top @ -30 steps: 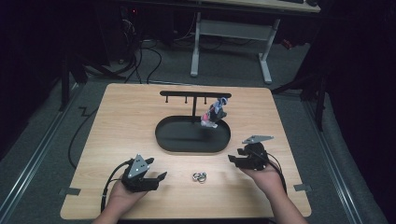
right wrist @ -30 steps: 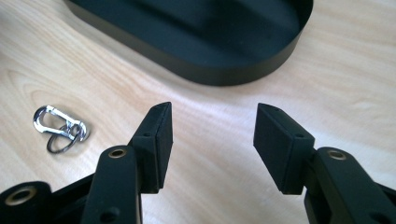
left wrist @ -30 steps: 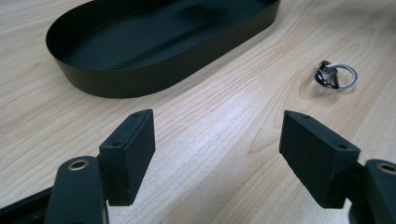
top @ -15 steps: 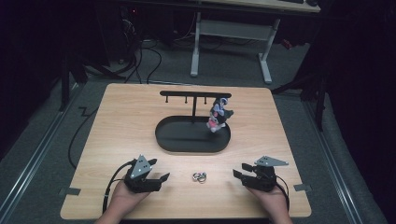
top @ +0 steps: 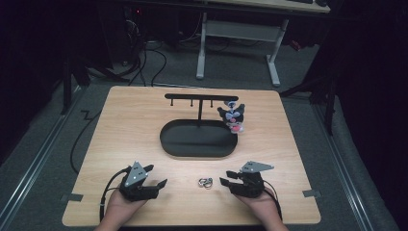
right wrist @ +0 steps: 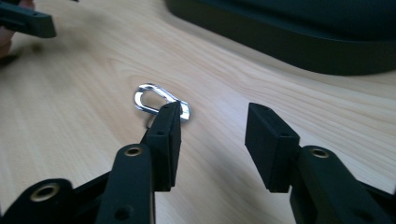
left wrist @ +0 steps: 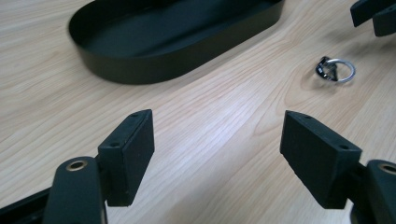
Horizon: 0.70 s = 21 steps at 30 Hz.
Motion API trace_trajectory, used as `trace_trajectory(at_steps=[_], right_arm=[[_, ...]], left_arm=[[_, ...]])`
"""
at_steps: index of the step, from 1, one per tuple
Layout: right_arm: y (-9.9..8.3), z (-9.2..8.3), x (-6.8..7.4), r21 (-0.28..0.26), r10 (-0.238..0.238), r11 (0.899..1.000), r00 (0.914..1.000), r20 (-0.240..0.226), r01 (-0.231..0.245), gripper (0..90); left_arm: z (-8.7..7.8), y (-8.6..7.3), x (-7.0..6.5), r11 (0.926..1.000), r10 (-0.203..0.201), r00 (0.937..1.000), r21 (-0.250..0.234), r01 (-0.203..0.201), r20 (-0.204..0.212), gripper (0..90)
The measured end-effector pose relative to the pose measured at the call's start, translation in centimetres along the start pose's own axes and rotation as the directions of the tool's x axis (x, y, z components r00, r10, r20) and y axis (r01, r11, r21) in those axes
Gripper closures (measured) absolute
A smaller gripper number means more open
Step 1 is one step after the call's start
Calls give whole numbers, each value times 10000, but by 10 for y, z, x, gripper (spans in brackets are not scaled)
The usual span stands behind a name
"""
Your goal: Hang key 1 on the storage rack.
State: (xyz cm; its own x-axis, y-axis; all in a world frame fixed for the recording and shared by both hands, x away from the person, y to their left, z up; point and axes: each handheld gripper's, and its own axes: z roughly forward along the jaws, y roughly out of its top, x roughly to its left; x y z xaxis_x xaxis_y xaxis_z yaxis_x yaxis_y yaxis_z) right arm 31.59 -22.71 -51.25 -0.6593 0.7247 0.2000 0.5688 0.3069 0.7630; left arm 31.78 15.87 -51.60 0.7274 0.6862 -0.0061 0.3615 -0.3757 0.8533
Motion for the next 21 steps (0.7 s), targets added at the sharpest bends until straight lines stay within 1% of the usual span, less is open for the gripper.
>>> trace_trajectory(at_steps=[1,4,7,10,12,15,17,19,21], right_arm=[[3,6,5,71,-312,9995,9995,-79,313,607],[10,18,17,191,-864,9960,9955,-378,872,669],[14,32,25,376,-1190,9919,9907,-653,1216,711],[17,42,30,627,-1425,9871,9869,-754,1473,732],[18,45,31,725,-1533,9846,9849,-799,1592,749],[18,47,33,864,-1508,9835,9841,-934,1589,766],[17,46,34,953,-1619,9808,9829,-875,1701,776],[15,43,34,940,-1600,9813,9833,-864,1680,799],[12,41,33,1068,-1576,9804,9841,-819,1659,828]], left_arm=[[-3,-2,1,10000,-57,9999,-12,57,-94,269],[-12,-8,4,9998,-216,9992,-11,216,-338,269],[-19,-12,6,9994,-354,9979,0,354,-535,270],[-24,-16,6,9990,-446,9967,-9,447,-675,271],[-26,-17,6,9988,-489,9964,-11,490,-698,272],[-26,-16,6,9988,-499,9966,-31,498,-655,274],[-24,-14,5,9990,-446,9975,-41,445,-555,275],[-21,-11,2,9995,-326,9985,-63,324,-430,275],[-17,-7,0,9998,-206,9994,-86,204,-289,275]])
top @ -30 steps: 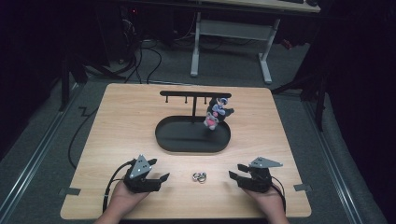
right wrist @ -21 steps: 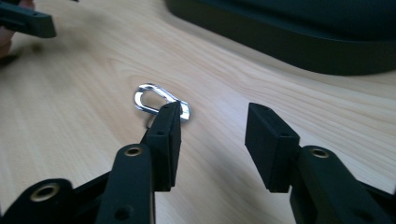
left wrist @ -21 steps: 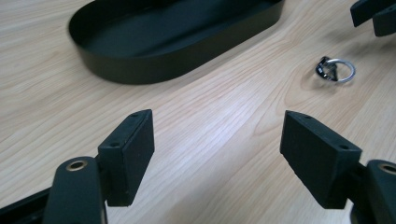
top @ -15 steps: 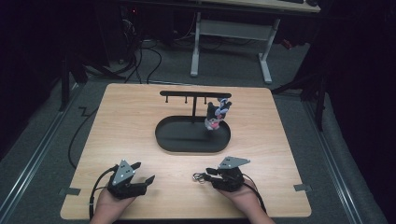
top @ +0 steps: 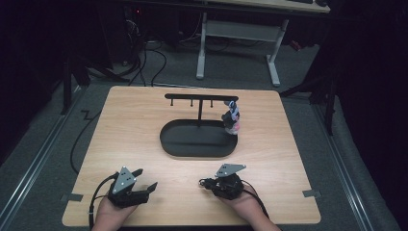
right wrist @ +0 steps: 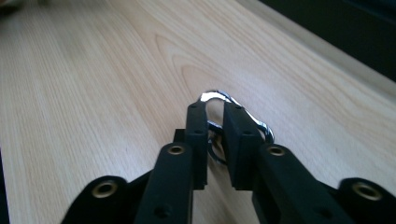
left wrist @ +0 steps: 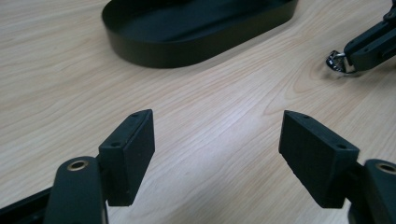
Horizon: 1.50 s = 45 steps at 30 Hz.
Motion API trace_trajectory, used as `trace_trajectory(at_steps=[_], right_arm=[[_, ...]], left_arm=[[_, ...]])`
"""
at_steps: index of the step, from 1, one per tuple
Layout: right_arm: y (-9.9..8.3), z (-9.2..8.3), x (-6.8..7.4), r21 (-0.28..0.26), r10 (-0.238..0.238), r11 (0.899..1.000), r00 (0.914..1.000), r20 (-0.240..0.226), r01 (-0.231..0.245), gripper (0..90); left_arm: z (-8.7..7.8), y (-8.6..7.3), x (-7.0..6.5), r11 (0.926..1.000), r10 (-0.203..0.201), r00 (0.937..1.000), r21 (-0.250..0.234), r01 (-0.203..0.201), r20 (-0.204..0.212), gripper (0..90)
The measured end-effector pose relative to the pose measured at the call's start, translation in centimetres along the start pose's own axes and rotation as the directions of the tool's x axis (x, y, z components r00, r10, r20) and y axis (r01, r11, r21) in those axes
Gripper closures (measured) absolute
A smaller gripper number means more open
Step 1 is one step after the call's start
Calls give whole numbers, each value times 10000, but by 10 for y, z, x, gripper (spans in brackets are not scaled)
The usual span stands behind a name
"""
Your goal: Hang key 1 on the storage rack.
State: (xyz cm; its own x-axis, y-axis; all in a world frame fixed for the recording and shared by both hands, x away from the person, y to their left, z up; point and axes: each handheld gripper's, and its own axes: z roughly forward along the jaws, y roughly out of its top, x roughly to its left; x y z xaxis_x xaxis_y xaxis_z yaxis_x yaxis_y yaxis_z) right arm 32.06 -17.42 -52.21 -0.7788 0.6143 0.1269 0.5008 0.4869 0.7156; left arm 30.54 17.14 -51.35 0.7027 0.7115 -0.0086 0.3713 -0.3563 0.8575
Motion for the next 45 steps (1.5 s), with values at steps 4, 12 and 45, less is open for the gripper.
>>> trace_trajectory(at_steps=[4,12,45], right_arm=[[-10,-5,-3,162,126,9998,9997,227,-129,857],[-24,-23,-16,5,651,9979,9947,792,-654,853],[-38,-48,-28,-1131,1578,9835,9749,1569,-1410,891]], left_arm=[[10,6,-4,9998,212,9993,34,-214,293,274],[21,14,-8,9991,415,9970,-40,-413,650,274],[28,17,-12,9981,609,9948,23,-613,820,277]])
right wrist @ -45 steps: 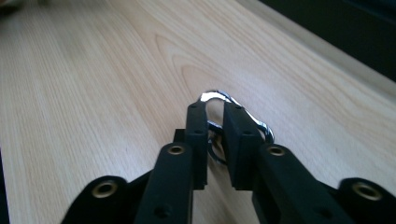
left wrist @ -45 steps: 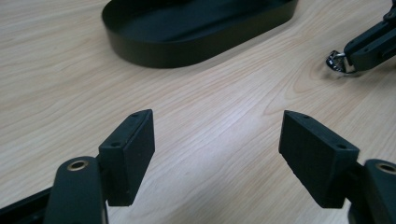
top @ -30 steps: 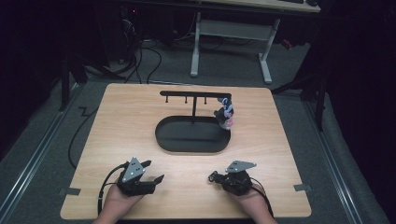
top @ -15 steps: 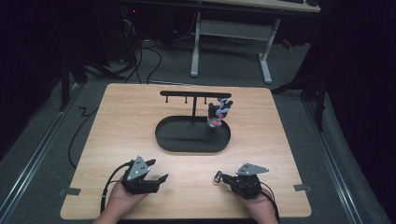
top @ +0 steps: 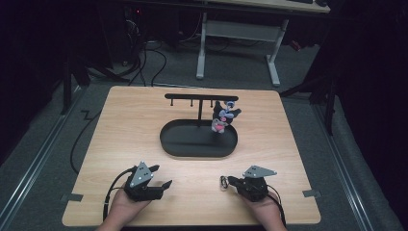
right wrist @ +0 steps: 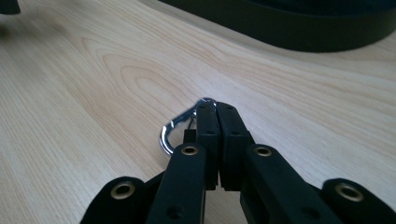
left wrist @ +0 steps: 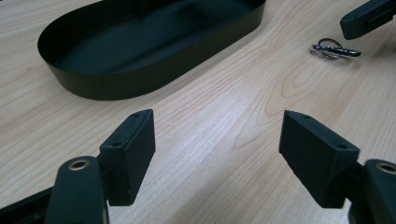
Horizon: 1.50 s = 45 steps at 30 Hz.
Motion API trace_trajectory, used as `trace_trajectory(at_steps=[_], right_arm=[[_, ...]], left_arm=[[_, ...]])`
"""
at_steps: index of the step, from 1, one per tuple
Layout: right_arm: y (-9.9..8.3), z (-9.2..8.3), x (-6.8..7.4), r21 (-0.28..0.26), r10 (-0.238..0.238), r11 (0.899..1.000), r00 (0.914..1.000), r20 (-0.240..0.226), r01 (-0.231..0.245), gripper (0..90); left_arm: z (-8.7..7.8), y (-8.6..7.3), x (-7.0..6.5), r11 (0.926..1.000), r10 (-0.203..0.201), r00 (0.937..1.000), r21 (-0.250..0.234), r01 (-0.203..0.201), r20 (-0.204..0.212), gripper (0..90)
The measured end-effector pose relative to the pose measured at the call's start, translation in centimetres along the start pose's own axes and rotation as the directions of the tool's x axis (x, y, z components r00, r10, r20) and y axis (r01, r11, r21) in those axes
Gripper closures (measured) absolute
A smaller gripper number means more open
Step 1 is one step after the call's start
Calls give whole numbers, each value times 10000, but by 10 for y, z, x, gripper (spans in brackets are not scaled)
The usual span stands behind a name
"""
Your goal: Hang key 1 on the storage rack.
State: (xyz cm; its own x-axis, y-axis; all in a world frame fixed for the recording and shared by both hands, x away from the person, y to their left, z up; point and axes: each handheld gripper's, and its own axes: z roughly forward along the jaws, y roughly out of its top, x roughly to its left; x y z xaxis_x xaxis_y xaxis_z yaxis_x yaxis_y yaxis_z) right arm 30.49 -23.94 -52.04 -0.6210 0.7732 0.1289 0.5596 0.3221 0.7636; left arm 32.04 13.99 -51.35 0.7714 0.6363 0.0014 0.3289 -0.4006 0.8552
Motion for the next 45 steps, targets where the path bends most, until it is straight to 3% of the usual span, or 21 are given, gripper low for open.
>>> trace_trajectory(at_steps=[5,11,22,27,39,45], right_arm=[[2,13,-2,593,-188,9981,9996,207,176,895],[3,12,-13,641,-34,9979,9992,386,9,895],[-8,-10,-57,562,473,9969,9917,1198,-544,891],[-15,-21,-72,474,685,9961,9899,1243,-749,887],[-16,-30,-75,7,1144,9933,9856,1246,-1154,875],[-14,-36,-73,-199,1092,9940,9857,1284,-1075,873]], left_arm=[[-5,-3,1,10000,-61,9999,-4,61,-143,277],[-11,-6,4,9998,-183,9995,-38,182,-270,278],[-12,-7,3,9999,-135,9996,-25,135,-255,277],[-11,-6,2,9999,-159,9997,-26,158,-208,278],[-9,-6,1,9999,-159,9997,1,159,-163,278],[-8,-5,1,9999,-129,9998,-11,129,-132,279]])
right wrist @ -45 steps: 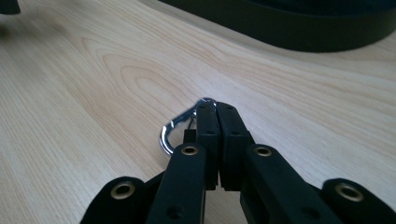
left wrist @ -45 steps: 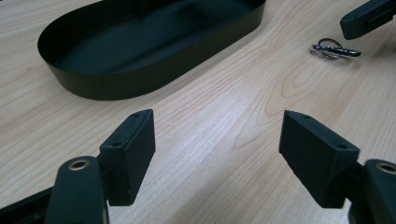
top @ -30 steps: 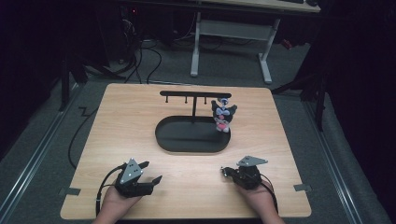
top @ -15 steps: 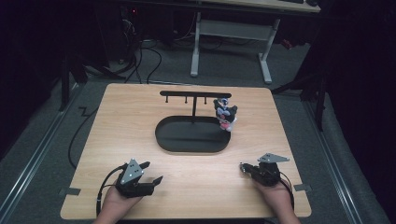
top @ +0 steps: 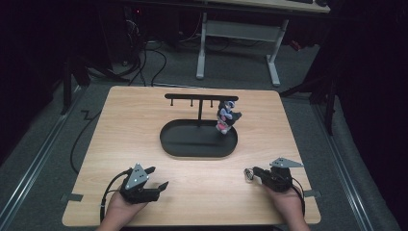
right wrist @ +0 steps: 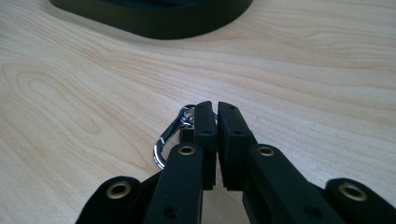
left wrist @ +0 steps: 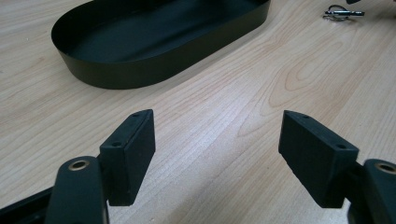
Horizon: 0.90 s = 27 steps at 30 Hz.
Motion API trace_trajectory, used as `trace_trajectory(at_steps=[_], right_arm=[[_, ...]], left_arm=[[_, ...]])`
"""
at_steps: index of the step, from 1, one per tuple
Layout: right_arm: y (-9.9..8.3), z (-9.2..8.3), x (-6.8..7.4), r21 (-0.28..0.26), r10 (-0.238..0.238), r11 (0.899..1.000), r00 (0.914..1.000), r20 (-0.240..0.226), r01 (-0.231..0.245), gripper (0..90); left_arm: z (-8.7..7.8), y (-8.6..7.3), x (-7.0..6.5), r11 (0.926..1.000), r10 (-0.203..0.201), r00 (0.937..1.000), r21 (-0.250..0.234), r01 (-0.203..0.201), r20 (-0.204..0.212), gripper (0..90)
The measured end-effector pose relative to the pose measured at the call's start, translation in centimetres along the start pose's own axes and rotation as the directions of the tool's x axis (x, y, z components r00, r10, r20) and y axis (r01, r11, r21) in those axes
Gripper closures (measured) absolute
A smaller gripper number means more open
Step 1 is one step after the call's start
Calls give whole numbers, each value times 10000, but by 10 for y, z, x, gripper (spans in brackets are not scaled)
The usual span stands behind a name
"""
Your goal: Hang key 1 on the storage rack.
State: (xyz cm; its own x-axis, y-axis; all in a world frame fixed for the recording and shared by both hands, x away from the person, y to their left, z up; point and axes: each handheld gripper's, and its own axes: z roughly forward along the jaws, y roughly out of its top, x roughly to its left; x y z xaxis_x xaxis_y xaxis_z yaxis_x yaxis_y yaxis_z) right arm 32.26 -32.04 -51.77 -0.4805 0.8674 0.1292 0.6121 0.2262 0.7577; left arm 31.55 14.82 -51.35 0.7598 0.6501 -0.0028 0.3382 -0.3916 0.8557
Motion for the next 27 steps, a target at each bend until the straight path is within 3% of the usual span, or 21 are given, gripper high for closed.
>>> trace_trajectory(at_steps=[4,15,18,23,27], right_arm=[[0,-7,5,-153,-5,9999,9999,122,7,873],[-14,-22,14,61,182,9998,9995,269,-184,847],[-17,-25,13,277,150,9995,9990,428,-162,805],[-19,-27,11,864,471,9948,9963,725,-533,674],[-14,-29,12,1360,201,9901,9949,992,-336,621]], left_arm=[[2,2,0,10000,62,10000,-29,-62,50,279],[8,7,-3,9998,170,9998,-110,-168,141,280],[6,7,-4,9997,130,9999,-208,-128,68,279],[1,7,1,9997,22,10000,-237,-25,-97,279],[-4,9,12,9995,-220,9994,-241,213,-272,279]])
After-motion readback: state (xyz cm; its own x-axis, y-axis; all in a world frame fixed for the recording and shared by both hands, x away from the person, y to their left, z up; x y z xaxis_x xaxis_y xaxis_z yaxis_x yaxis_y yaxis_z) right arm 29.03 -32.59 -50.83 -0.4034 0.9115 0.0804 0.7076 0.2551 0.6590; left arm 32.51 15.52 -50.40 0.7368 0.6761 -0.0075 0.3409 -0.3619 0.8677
